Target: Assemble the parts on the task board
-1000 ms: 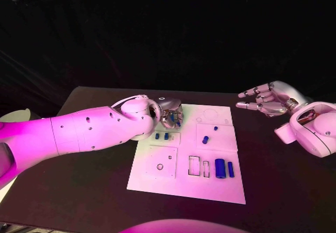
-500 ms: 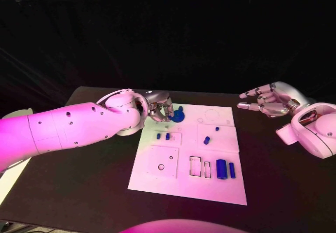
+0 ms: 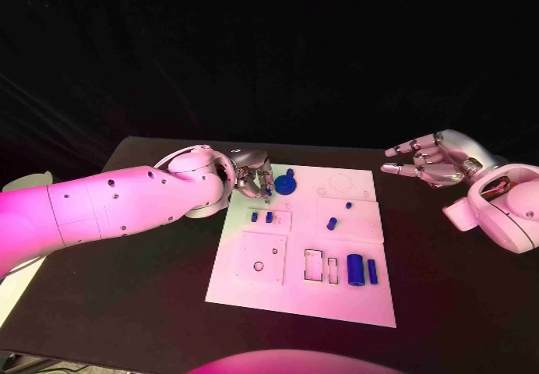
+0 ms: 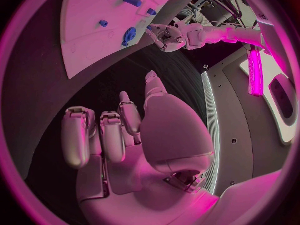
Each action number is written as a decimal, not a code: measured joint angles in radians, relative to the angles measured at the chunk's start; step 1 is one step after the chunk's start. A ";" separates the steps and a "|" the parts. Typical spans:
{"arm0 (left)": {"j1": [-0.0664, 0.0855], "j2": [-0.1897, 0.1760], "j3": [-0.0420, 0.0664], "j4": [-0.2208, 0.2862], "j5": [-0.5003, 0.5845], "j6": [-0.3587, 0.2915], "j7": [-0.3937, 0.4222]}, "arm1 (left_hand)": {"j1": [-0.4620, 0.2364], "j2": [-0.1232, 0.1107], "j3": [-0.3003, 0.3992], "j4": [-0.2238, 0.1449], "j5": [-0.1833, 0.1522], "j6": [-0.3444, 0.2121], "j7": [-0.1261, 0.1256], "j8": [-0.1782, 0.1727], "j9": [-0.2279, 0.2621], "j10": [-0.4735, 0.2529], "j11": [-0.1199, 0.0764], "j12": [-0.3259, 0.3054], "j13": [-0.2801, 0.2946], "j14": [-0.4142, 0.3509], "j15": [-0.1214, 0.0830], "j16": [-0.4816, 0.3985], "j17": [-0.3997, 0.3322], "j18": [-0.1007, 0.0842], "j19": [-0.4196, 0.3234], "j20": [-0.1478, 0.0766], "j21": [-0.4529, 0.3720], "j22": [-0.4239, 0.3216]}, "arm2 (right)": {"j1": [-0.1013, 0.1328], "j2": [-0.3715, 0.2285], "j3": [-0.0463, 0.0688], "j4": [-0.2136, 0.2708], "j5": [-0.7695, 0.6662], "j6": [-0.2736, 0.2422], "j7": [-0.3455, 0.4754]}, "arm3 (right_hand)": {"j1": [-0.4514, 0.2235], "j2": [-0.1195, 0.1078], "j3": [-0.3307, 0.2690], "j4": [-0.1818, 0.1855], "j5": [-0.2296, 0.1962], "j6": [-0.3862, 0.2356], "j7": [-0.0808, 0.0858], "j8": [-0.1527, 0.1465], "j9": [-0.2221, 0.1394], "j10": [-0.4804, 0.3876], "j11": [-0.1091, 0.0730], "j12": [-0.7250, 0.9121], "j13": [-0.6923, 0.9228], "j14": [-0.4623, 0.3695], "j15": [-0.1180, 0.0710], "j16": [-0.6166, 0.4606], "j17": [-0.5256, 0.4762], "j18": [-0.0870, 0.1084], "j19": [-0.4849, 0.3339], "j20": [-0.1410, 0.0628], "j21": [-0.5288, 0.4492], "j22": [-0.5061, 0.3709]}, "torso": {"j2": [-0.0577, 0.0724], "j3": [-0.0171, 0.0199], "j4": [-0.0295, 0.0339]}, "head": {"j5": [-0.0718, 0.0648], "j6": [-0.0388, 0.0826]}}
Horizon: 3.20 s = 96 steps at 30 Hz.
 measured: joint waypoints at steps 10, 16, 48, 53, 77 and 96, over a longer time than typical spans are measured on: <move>-0.004 0.004 -0.005 -0.011 0.004 0.021 -0.004 | -0.002 -0.002 0.000 0.000 0.000 0.000 0.000 0.000 0.000 0.000 0.000 -0.004 0.000 0.000 0.000 0.000 0.000 0.000 0.000 0.000 0.000 0.000 | 0.000 0.001 0.000 0.000 0.000 0.000 0.000 | 0.000 0.000 0.000 0.000 0.000 0.000 0.000 0.000 0.000 0.000 0.000 0.000 0.000 0.000 0.000 0.000 0.000 0.000 0.000 0.000 0.000 0.000 | 0.000 0.0003 0.0008 | 0.000 -0.002; -0.005 0.008 -0.007 -0.018 0.004 0.032 -0.006 | -0.002 -0.002 0.000 0.000 0.000 0.000 0.000 0.000 0.000 0.000 0.000 -0.004 0.000 0.000 0.000 0.000 0.000 0.000 0.000 0.000 0.000 0.000 | -0.001 0.002 0.000 0.000 0.000 0.000 0.001 | 0.000 0.000 0.000 0.000 0.000 0.000 0.000 0.000 0.000 0.000 0.000 0.000 0.000 0.000 0.000 0.000 0.000 0.000 0.000 0.000 0.000 0.000 | 0.000 0.0005 -0.0003 | 0.003 -0.003; -0.009 0.026 -0.012 -0.036 0.002 0.064 -0.012 | -0.009 -0.002 0.002 -0.003 0.000 0.007 0.000 0.000 -0.002 0.011 -0.004 -0.008 0.002 0.000 0.000 0.004 -0.002 0.000 0.000 0.000 0.000 0.002 | -0.001 0.002 0.000 -0.001 0.000 0.000 0.001 | 0.000 0.000 0.000 0.000 0.000 0.000 0.000 0.000 0.000 0.000 0.000 0.000 0.000 0.000 0.000 0.000 0.000 0.000 0.000 0.000 0.000 0.000 | 0.000 0.0006 0.0000 | 0.005 -0.008; -0.009 0.027 -0.012 -0.036 0.002 0.066 -0.013 | -0.009 -0.002 0.000 -0.005 0.000 0.007 0.000 -0.002 -0.003 0.011 -0.004 -0.010 0.003 0.000 0.000 0.004 -0.002 0.000 0.000 0.000 0.000 0.002 | -0.001 0.002 0.000 -0.001 0.000 0.000 0.001 | 0.000 0.000 0.000 0.000 0.000 0.000 0.000 0.000 0.000 0.000 0.000 0.000 0.001 0.000 0.000 0.000 0.000 0.000 0.000 0.000 0.000 0.000 | -0.001 0.0005 0.0006 | 0.005 -0.008; -0.011 0.027 -0.013 -0.038 0.002 0.094 -0.044 | -0.060 -0.034 0.000 -0.005 -0.004 -0.092 0.023 -0.069 -0.047 -0.079 0.032 -0.083 -0.012 -0.004 0.011 0.004 -0.032 0.000 -0.002 0.006 -0.029 -0.023 | -0.001 0.001 0.000 -0.002 0.000 0.000 0.001 | 0.000 0.000 -0.003 0.000 0.000 0.000 0.000 0.000 0.001 0.000 0.000 0.000 0.000 0.000 0.000 -0.003 0.000 0.000 0.000 0.000 0.000 -0.002 | -0.001 0.0008 0.0001 | 0.005 -0.007; -0.010 -0.034 -0.012 -0.062 0.265 -0.065 0.069 | -0.028 -0.005 0.030 -0.032 0.019 -0.112 0.059 -0.059 -0.048 -0.157 0.061 -0.067 -0.013 -0.002 0.031 -0.030 -0.099 0.008 -0.028 0.030 -0.158 -0.124 | -0.018 0.028 0.000 0.002 -0.342 0.066 -0.102 | 0.223 0.022 0.153 -0.039 -0.035 0.121 -0.012 0.003 0.005 -0.257 -0.001 -1.041 -0.936 0.000 -0.007 -0.120 0.000 0.031 -0.053 -0.003 -0.107 -0.161 | -0.002 -0.0003 0.0001 | -0.015 0.007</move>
